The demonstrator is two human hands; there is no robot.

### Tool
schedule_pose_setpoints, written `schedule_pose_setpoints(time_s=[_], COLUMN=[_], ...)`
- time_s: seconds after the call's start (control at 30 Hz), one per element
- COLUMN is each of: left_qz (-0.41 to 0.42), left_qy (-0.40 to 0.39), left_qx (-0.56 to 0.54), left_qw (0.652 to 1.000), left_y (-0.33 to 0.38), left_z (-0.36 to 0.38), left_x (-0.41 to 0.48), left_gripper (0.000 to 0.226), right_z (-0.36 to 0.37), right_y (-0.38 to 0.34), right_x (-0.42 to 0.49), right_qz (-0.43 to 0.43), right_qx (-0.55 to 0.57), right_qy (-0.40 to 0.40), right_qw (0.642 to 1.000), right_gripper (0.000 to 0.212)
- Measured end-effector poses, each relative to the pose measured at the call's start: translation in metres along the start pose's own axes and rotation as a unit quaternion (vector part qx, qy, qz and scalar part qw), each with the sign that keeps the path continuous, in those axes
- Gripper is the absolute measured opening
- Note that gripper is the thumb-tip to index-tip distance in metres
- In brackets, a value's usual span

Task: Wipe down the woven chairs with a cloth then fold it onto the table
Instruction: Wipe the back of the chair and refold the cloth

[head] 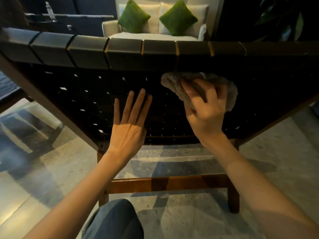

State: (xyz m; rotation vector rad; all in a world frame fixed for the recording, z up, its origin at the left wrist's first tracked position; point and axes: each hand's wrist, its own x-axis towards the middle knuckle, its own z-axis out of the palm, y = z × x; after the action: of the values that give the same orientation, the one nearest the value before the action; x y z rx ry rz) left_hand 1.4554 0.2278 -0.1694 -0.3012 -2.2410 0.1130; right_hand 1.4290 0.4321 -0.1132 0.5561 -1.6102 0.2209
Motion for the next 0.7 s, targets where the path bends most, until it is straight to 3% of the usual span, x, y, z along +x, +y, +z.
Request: schedule_pose_setpoints(time_s=[0.1, 0.2, 0.47, 0.63, 0.7], left_qz=[0.009, 0.016, 0.033, 0.037, 0.033], left_qy=[-0.006, -0.012, -0.055, -0.054, -0.061], left_qx=[0.019, 0.033, 0.054, 0.05, 0.052], left_qw=[1.0, 0.999, 0.996, 0.997, 0.996], left_y=[-0.009, -0.015, -0.027, -0.029, -0.028], left_z=[0.005, 0.012, 0.025, 0.026, 0.023], left_x=[-0.003, -0.008, -0.023, -0.023, -0.025], left_gripper=[0.085, 0.082, 0.082, 0.082, 0.083], right_z=[0.014, 0.032, 0.072, 0.076, 0.075], right_y=[0.003, 0.005, -0.024, -0.025, -0.028], right_x=[-0.022, -0.065, -0.143, -0.143, -0.131], right_qz=[-0.03, -0.067, -0.002, 0.014, -0.009], right_qx=[0.002, 0.003, 0.031, 0.022, 0.018], right_qy=[-0.018, -0.133, -0.364, -0.415, -0.483], right_qw=[0.999, 0.989, 0.931, 0.91, 0.875], right_gripper=[0.023, 0.028, 0.061, 0.063, 0.058])
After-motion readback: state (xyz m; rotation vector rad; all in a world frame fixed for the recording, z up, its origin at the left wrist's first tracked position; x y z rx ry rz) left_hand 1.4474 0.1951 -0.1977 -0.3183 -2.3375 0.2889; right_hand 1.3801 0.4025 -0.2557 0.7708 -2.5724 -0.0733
